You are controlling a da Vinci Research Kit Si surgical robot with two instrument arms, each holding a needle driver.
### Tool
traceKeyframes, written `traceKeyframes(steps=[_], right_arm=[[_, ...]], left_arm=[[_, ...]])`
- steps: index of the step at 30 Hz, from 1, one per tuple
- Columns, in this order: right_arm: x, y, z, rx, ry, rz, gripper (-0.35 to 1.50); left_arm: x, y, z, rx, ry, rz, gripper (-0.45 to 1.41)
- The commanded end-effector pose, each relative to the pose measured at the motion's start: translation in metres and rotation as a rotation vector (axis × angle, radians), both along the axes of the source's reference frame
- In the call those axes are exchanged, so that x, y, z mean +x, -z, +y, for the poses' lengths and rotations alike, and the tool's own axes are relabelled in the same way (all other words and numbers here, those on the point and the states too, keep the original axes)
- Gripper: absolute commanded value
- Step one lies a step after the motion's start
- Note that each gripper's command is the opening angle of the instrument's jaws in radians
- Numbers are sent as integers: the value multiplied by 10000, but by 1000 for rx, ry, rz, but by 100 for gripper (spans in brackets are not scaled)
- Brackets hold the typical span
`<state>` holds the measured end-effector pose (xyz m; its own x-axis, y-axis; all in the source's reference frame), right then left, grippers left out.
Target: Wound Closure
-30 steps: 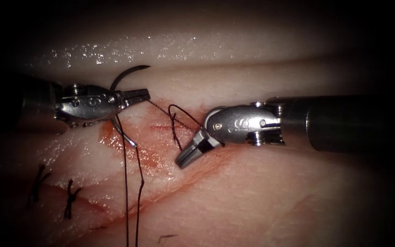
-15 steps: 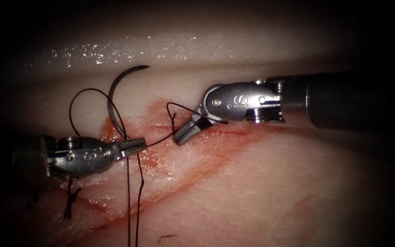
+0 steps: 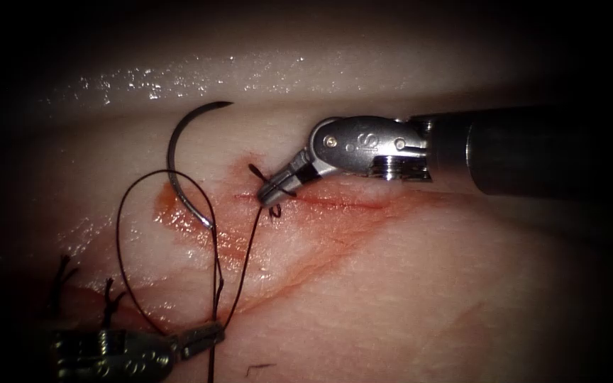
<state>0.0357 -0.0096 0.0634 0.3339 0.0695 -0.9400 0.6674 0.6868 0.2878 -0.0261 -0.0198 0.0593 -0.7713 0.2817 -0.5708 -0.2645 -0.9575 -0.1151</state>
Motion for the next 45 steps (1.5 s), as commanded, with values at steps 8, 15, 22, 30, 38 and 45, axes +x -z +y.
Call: traceKeyframes(steps=[8, 15, 22, 30, 38, 45], right_arm=[[6, -12, 18, 12, -24, -15, -35], [6, -14, 21, 9, -29, -18, -35], [5, -20, 30, -6, -58, -32, -35], [8, -33, 31, -6, -81, -54, -35], [9, -45, 41, -50, -131, -108, -35], [7, -45, 44, -48, -148, -125, -35]], left_arm=[[-8, 53, -47, 27, -44, -46, -45], [-9, 102, -78, 44, -107, -101, -45], [-8, 132, -109, 73, -192, -181, -45], [-26, 131, -168, 201, -357, -278, -45], [-61, 100, -205, 289, -438, -338, -45], [-63, 91, -197, 279, -430, -320, -45]])
